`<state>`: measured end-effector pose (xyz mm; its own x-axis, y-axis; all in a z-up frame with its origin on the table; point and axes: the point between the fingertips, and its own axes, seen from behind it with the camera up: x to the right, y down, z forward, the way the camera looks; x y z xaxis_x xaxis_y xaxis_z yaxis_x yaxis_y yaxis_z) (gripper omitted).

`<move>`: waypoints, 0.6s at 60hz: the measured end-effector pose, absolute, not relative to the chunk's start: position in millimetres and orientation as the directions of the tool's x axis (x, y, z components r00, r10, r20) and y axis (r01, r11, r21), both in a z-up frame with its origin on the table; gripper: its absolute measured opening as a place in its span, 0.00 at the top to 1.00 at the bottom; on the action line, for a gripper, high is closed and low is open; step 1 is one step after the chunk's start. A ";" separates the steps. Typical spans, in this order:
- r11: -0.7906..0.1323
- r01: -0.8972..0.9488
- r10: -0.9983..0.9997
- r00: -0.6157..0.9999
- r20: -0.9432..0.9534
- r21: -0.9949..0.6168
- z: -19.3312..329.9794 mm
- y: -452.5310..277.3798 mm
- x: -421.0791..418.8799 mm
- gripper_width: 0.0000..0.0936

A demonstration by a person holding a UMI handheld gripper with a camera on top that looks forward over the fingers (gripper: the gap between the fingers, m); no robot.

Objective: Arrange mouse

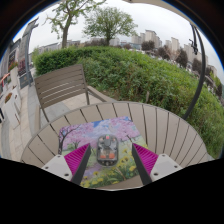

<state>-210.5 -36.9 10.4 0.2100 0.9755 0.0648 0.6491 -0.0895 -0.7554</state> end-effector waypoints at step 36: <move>-0.157 0.702 0.952 0.295 0.083 -0.695 135.3 -28.8 98.4 0.09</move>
